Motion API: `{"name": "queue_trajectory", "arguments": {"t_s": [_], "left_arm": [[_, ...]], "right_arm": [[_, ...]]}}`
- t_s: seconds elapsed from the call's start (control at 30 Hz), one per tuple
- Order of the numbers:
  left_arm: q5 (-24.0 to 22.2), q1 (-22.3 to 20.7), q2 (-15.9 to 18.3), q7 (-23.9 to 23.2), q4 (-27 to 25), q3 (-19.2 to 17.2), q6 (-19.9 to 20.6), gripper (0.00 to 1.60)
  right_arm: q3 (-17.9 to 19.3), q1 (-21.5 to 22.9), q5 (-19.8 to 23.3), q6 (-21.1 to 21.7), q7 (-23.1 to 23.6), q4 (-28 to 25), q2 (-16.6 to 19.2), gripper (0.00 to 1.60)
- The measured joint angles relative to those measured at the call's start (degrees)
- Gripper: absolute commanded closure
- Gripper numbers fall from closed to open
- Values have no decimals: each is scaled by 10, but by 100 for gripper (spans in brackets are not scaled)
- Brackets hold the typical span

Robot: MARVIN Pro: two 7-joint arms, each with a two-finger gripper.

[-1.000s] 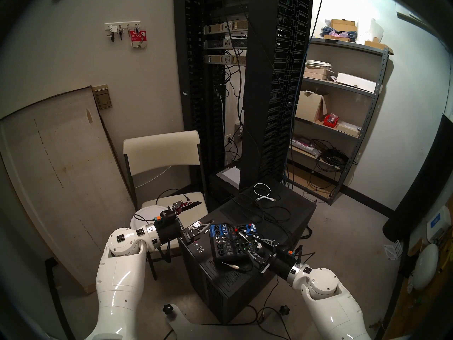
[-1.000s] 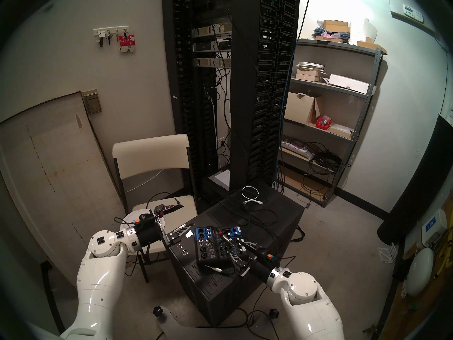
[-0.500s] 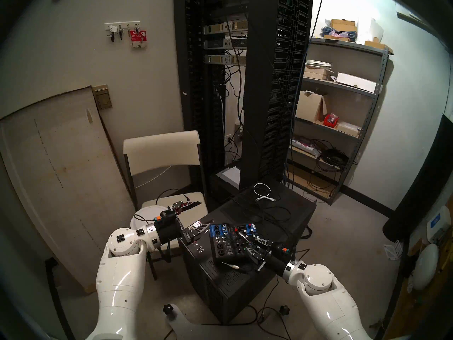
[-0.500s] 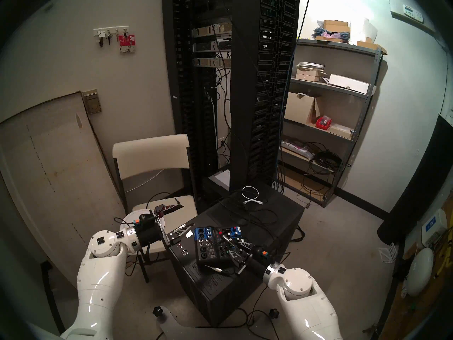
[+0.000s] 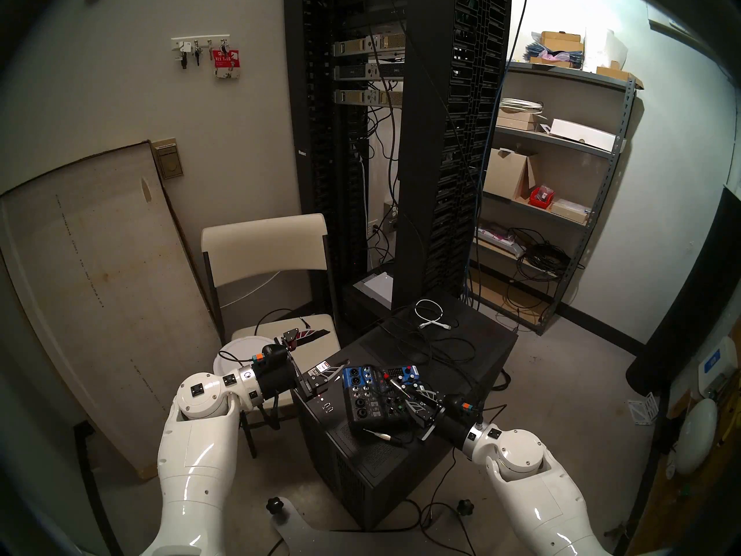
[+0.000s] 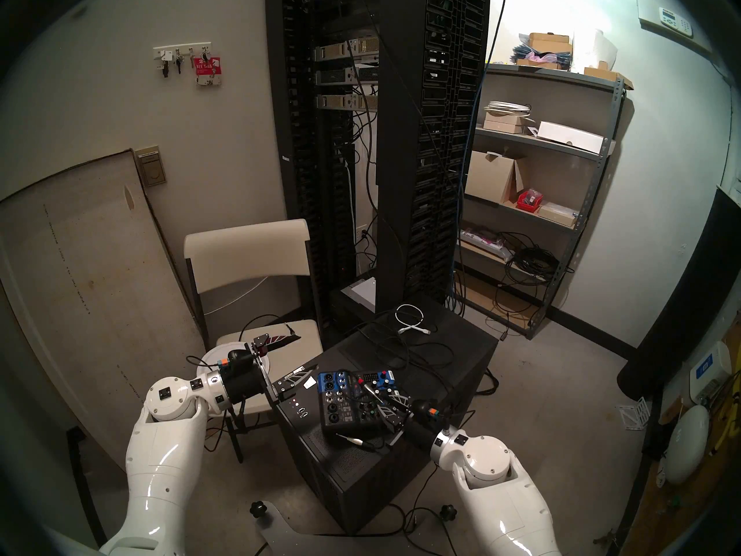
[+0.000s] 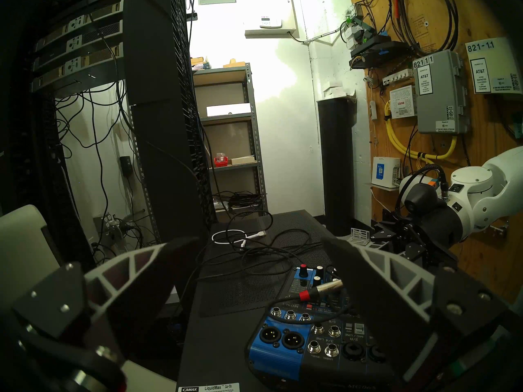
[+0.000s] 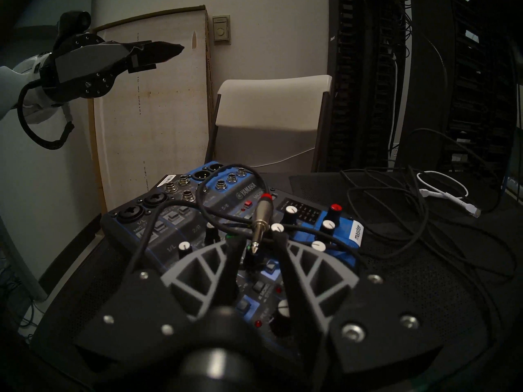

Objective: Insert aux cable

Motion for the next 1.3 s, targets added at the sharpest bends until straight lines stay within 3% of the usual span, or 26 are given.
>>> {"name": "queue_trajectory", "arguments": {"t_s": [0.43,0.87,1.13,1.23,1.3], "left_arm": [[1,0,-1,-1,0,-2,0,0],[3,-1,-3,-3,0,-3,0,0],[4,-1,-4,-4,0,-5,0,0],[4,-1,-4,-4,0,-5,0,0],[5,-1,-4,-4,0,-5,0,0]], "right_arm": [[1,0,-2,0,2,1,0,81],[-5,3,-5,1,4,6,-1,97],[-6,5,-5,0,5,7,-2,87],[-6,5,-6,0,4,7,-2,95],[-6,5,-6,0,4,7,-2,110]]}}
